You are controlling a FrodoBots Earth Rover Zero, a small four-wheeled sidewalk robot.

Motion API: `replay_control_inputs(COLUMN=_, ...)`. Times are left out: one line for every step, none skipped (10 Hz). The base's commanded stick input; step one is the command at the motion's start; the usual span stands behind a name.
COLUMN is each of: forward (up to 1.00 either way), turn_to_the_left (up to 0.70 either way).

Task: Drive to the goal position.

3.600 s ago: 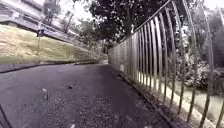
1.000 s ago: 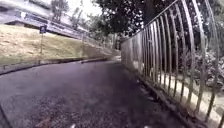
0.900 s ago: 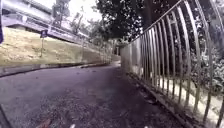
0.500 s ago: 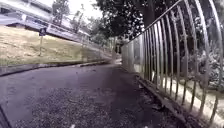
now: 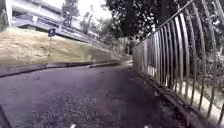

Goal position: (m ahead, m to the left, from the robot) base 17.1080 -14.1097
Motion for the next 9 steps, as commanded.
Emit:
replay_control_inputs(forward=0.70, turn_to_the_left=0.35)
replay_control_inputs(forward=0.70, turn_to_the_left=0.25)
replay_control_inputs(forward=0.70, turn_to_the_left=0.07)
replay_control_inputs(forward=0.70, turn_to_the_left=0.02)
replay_control_inputs(forward=0.70, turn_to_the_left=0.00)
replay_control_inputs(forward=0.70, turn_to_the_left=0.00)
replay_control_inputs(forward=0.70, turn_to_the_left=0.00)
replay_control_inputs(forward=0.70, turn_to_the_left=0.00)
replay_control_inputs(forward=0.70, turn_to_the_left=0.00)
